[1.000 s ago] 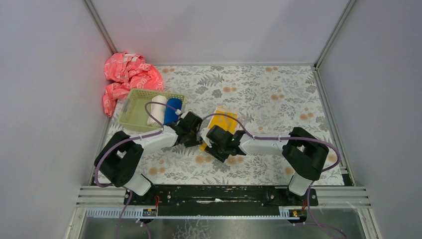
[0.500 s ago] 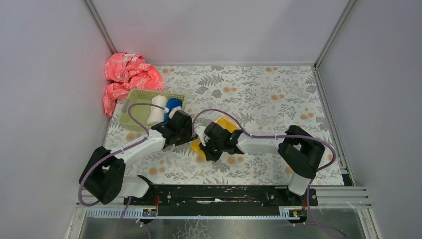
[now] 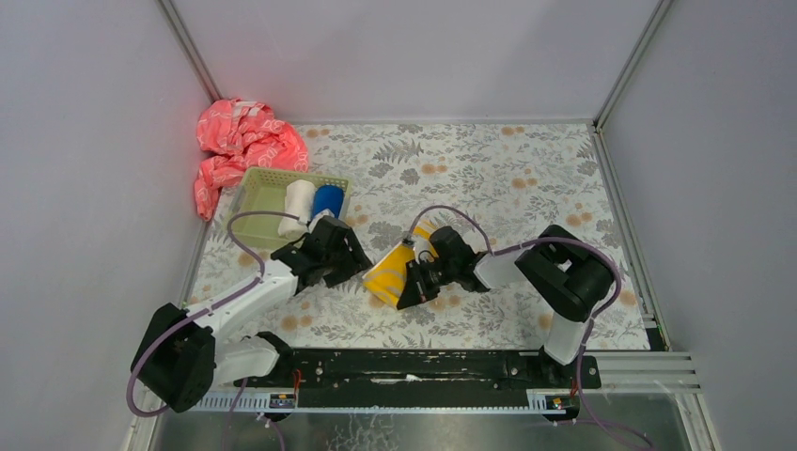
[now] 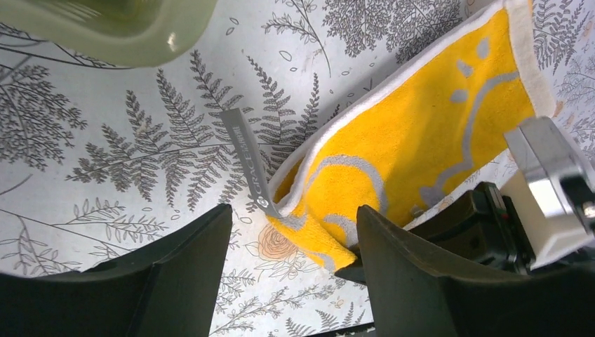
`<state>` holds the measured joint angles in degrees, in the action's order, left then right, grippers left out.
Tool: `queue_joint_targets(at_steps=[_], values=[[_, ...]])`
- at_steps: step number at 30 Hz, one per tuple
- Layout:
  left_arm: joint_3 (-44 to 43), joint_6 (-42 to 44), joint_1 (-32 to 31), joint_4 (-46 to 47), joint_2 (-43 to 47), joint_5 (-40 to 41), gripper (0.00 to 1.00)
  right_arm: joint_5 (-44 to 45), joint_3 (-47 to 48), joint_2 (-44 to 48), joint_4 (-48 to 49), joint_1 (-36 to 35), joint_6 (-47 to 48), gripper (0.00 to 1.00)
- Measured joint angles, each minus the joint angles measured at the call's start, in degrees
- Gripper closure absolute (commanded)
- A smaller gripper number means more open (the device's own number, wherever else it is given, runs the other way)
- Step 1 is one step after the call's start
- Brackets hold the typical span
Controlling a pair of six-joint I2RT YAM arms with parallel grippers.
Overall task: Roll the towels
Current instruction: Roll the towel at the center of the board.
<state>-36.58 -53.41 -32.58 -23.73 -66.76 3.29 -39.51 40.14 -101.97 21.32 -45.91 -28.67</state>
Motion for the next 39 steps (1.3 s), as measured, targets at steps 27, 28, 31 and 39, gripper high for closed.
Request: queue_joint_targets(at_steps=[27,28,31,39], values=[[-0.96,-2.49,-1.53,8.37,-15.23,-5.29,1.0,-10.88,-7.63,-9.46,26.8,7.58,-26.05,0.77],[-1.09,-2.47,-1.53,8.52,-15.52,-5.29,1.0,-10.56,-7.23,-8.59,24.96,7.58,-24.72,0.73],[-1.38,-2.49,-1.55,8.55,-15.96,-5.29,1.0,-8.48,-5.55,-4.28,16.17,7.52,-18.75,0.61],[-2.89,-2.51,-1.55,7.98,-16.55,-5.4,1.0,1.05,1.11,4.9,-2.08,4.85,-2.97,0.51]])
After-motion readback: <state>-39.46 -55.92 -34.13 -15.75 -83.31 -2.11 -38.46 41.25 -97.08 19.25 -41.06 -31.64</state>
